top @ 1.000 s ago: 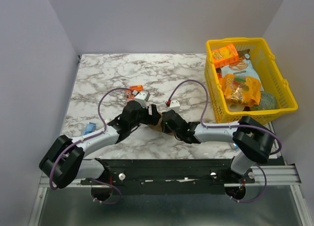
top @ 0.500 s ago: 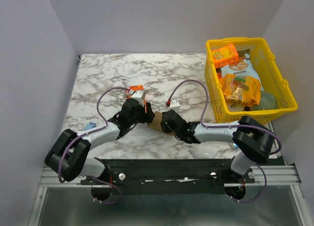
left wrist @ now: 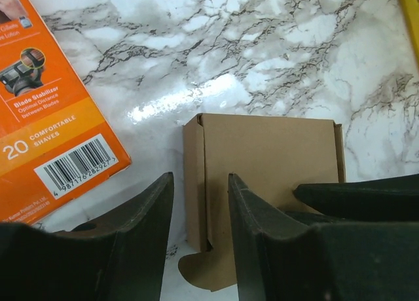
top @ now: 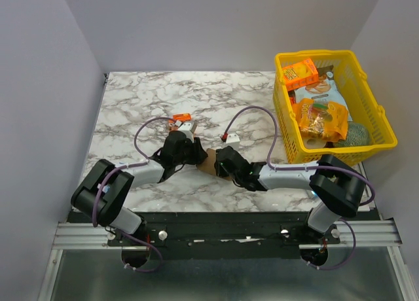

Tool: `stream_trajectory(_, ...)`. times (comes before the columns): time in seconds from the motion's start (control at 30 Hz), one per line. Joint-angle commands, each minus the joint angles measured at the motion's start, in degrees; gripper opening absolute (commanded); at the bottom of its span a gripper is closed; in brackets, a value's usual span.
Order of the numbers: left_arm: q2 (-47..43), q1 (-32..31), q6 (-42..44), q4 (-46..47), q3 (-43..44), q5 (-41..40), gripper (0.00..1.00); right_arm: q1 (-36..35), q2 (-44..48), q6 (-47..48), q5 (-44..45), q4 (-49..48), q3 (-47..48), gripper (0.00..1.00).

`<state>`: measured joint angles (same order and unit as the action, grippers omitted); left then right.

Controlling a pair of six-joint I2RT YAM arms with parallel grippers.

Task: Fold the paper box

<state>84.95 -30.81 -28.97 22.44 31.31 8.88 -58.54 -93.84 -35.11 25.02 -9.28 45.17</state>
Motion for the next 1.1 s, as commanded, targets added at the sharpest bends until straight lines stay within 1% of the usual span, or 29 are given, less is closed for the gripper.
stream_trajectory(0.0, 2.06, 0.05, -0.12, 0.59, -1.95, 0.96, 0.39, -0.43, -1.87, -0.04, -1.81, 4.36, 0.01, 0.37)
stream_trajectory(0.17, 2.85, -0.22, 1.19, -0.46, -3.88, -0.97, 0.34, -0.52, -1.34, 0.04, -1.55, 4.36, -0.34, 0.39)
stream_trajectory(0.3, 3.56, -0.83, 2.60, -1.08, -4.24, -2.21, 0.33, -0.52, -1.26, 0.48, -1.90, 4.36, -0.17, 0.42)
stream_trajectory(0.37, 3.04, -0.83, 2.43, -0.29, -4.50, -1.94, 0.34, -0.61, -0.29, 2.32, -2.08, 4.79, 0.01, 0.45)
stream_trajectory(0.43, 1.54, -0.83, 2.43, -0.64, -4.07, -1.15, 0.36, -0.78, 1.37, 4.43, -1.46, 5.41, -0.16, 0.54)
stream_trajectory(0.47, 0.84, -0.83, 2.34, -1.07, -3.37, -0.89, 0.39, -0.87, 3.99, 7.14, -1.55, 5.50, -0.52, 0.58)
stream_trajectory(0.5, -0.73, -0.83, 2.25, -1.60, -2.93, -0.71, 0.41, -0.78, 5.32, 8.99, -2.51, 5.59, -0.78, 0.68)
stream_trajectory(0.53, -1.53, -0.83, 2.60, -2.65, -2.49, -0.71, 0.45, -0.78, 6.55, 11.36, -3.39, 5.76, -0.96, 0.71)
stream_trajectory(0.57, -2.41, -0.75, 2.69, -3.01, -1.79, -0.89, 0.56, -0.78, 9.00, 15.30, -4.18, 6.37, -0.78, 0.75)
stream_trajectory(0.6, -3.90, -0.75, 2.78, -3.36, -1.52, -0.97, 0.62, -0.43, 9.81, 17.25, -6.10, 7.07, -0.52, 0.80)
stream_trajectory(0.63, -4.61, -0.66, 2.69, -3.80, -1.34, -1.06, 0.68, -0.26, 10.52, 19.10, -6.99, 9.00, -0.17, 0.81)
stream_trajectory(0.67, -5.31, -0.40, 2.52, -3.89, -0.90, -1.06, 0.78, 0.18, 11.04, 21.81, -7.35, 11.10, 1.31, 0.82)
stream_trajectory(0.73, -7.07, -0.13, 2.34, -4.76, -0.38, -0.97, 0.83, 1.32, 11.58, 25.34, -9.01, 14.27, 2.64, 0.85)
stream_trajectory(0.77, -7.68, 0.04, 1.91, -5.47, 0.50, -0.97, 0.86, 1.76, 11.66, 29.36, -10.06, 14.46, 3.34, 0.85)
stream_trajectory(0.83, -9.18, 1.18, 0.77, -7.48, 1.21, -1.15, 0.89, 2.91, 11.32, 34.12, -14.63, 15.60, 4.31, 0.86)
stream_trajectory(0.87, -9.79, 1.71, 0.15, -8.28, 1.38, -0.98, 0.90, 3.17, 10.97, 39.54, -15.95, 16.48, 4.92, 0.86)
stream_trajectory(0.93, -12.16, 3.73, -1.96, -9.95, 1.04, -0.54, 0.91, 3.17, 9.30, 44.06, -18.06, 19.72, 7.73, 0.86)
stream_trajectory(0.97, -13.22, 4.35, -2.58, -10.22, 0.16, 0.16, 0.91, 3.17, 8.68, 48.34, -18.68, 20.43, 8.44, 0.86)
stream_trajectory(1.07, -18.31, 6.98, -4.51, -12.06, -1.33, 1.83, 0.93, 3.17, 6.05, 53.90, -18.25, 21.58, 9.94, 0.86)
